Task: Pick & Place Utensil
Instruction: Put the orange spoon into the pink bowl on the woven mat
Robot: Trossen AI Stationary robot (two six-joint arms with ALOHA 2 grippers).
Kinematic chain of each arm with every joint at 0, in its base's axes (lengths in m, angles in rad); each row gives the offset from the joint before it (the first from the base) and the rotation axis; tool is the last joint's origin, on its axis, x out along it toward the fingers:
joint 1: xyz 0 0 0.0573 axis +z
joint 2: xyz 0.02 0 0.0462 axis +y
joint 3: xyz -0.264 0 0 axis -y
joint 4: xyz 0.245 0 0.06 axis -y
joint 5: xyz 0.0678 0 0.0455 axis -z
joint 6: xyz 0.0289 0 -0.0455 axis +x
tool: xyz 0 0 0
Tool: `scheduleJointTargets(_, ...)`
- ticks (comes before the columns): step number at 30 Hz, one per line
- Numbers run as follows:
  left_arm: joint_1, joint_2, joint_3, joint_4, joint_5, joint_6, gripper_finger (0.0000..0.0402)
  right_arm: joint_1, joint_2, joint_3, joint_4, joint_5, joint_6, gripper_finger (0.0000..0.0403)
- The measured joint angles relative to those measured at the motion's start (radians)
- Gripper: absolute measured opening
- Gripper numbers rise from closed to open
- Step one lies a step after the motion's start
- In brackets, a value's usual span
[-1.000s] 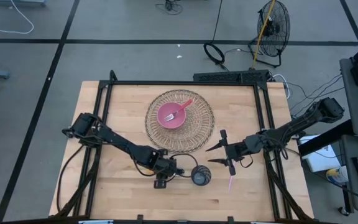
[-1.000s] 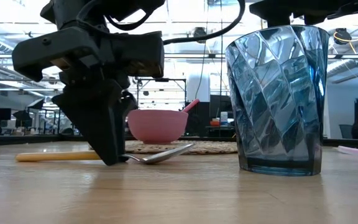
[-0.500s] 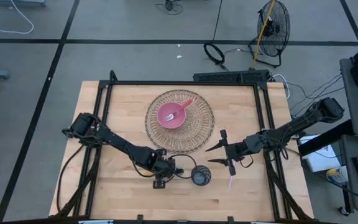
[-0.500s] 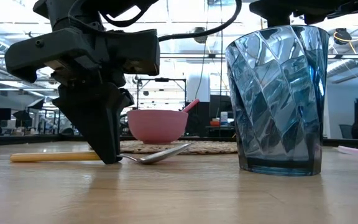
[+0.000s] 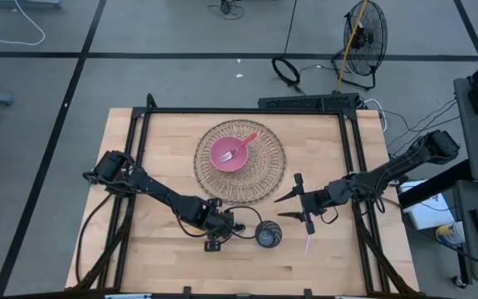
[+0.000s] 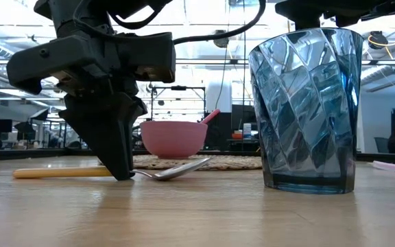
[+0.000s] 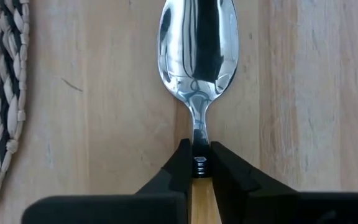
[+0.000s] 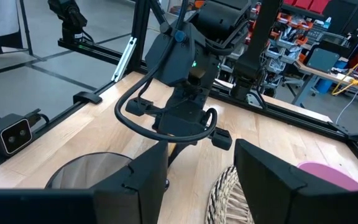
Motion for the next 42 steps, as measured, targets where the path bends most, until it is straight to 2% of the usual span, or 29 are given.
scheduleJointTargets(4,0.0,0.0,0.0,0.0,-0.003,0.0,0.0048,0.0,0.0,0.0,0.0,0.0,0.0,0.0176)
scheduleJointTargets(10,-0.008,-0.028,-0.003,-0.003,-0.014,0.013,0.0035,0.0,0.0,0.0,0.0,0.0,0.0,0.0176)
scheduleJointTargets(16,-0.032,-0.075,-0.01,-0.052,-0.075,0.017,0.0046,0.0,0.0,0.0,-0.001,0.0,0.003,0.0176)
scheduleJointTargets(24,-0.06,-0.098,-0.006,-0.074,-0.116,0.011,0.0034,0.0,0.0,0.0,-0.001,0.0,0.003,0.0176)
scheduleJointTargets(30,-0.064,-0.098,-0.005,-0.071,-0.118,0.007,0.0045,0.0,0.0,0.0,-0.001,0.0,0.002,0.0176)
scheduleJointTargets(37,-0.064,-0.1,-0.004,-0.083,-0.119,0.005,0.0033,0.0,0.0,0.0,-0.001,0.0,-0.001,0.0176)
scheduleJointTargets(42,-0.064,-0.1,-0.003,-0.093,-0.125,-0.002,0.0045,0.0,0.0,0.0,-0.001,0.0,-0.004,0.0176)
